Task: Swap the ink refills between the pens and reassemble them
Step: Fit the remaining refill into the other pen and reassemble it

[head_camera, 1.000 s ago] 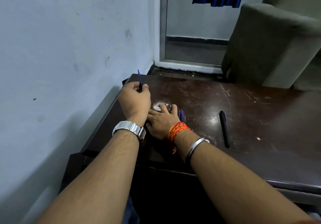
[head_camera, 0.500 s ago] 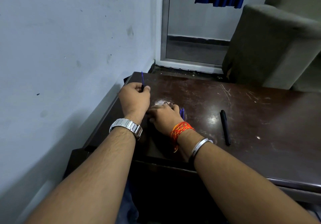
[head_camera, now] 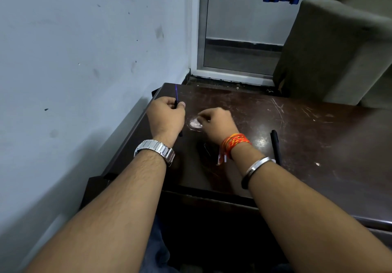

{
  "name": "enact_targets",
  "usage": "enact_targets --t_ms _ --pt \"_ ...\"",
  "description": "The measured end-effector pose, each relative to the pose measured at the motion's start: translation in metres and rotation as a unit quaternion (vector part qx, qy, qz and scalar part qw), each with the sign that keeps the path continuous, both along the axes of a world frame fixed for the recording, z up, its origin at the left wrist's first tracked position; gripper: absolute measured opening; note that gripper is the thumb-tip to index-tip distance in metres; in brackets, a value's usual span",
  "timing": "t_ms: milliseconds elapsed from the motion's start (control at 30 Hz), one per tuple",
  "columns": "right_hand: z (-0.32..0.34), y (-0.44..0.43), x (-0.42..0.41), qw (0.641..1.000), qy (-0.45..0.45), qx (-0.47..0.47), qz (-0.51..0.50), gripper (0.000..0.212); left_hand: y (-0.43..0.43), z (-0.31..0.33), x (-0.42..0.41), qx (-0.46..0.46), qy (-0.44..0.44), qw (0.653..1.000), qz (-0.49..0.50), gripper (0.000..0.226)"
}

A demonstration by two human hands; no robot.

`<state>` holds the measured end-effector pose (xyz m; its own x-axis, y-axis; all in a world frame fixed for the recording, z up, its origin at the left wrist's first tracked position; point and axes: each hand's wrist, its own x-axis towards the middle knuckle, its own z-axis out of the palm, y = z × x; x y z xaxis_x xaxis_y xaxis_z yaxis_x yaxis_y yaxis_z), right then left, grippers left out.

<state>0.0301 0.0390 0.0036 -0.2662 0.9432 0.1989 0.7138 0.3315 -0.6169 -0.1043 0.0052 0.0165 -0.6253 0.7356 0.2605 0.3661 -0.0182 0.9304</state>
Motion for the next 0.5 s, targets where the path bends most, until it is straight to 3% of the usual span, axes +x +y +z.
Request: enact_targets --t_ms 67,200,400,500 --pt "0.005 0.004 0.013 0.998 0.053 -0.002 -0.034 0.02 -0.001 0.001 0.0 0.001 0.002 1.0 -0.001 0.015" --pt "0.004 0.009 0.027 0.996 0.057 -0.023 -0.058 0.017 0.0 -0.001 0.0 -0.006 0.003 1.0 -0.006 0.009" --pt "0.002 0.006 0.025 0.997 -0.045 -0.056 -0.009 0.016 0.002 -0.003 0.001 -0.005 0.0 1.0 -0.009 0.009" --pt "0.002 0.008 0.026 0.996 -0.065 -0.057 -0.033 0.016 0.003 -0.005 0.001 -0.012 -0.002 1.0 -0.013 0.016"
